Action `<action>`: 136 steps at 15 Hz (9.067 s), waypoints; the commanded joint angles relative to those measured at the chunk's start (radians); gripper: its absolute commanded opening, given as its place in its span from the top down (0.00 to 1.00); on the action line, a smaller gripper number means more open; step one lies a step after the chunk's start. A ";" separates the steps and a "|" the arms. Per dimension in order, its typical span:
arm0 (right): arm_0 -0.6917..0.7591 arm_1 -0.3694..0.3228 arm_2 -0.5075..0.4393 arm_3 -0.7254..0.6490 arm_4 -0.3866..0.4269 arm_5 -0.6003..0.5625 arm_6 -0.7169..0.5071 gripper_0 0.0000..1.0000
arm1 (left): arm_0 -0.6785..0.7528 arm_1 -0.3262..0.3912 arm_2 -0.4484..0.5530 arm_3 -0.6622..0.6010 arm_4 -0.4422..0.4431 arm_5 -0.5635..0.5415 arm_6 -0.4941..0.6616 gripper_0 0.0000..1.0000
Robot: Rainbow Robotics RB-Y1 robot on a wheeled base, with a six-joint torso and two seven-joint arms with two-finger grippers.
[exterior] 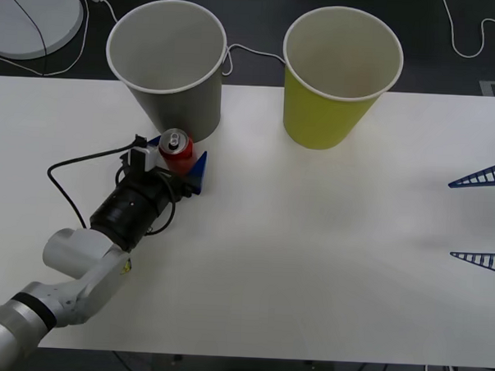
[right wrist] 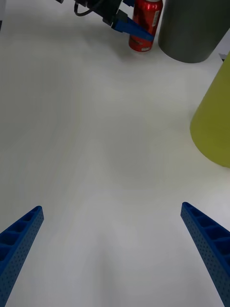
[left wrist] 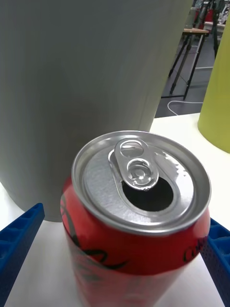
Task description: Put the can into the green bin and the plastic bottle into the gray bin
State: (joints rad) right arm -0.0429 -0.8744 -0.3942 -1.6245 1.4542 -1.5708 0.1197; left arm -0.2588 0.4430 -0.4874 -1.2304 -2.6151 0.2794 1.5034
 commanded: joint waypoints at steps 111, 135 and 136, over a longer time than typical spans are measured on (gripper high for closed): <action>0.000 0.000 0.000 0.000 0.000 0.000 0.000 0.00 | -1.625 -0.310 -0.422 0.715 0.756 -1.388 -0.091 0.00; 0.000 0.000 0.000 0.000 0.000 0.000 0.000 0.00 | -0.766 0.471 0.233 -0.586 0.851 -1.850 -0.401 0.00; 0.000 0.000 0.000 0.000 0.000 0.000 0.000 0.00 | -0.709 0.485 0.276 -0.615 0.862 -1.850 -0.430 0.00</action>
State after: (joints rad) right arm -0.0429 -0.8744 -0.3942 -1.6245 1.4542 -1.5708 0.1197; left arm -1.0095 0.9176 -0.2434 -1.8239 -1.7621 -1.5709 1.0961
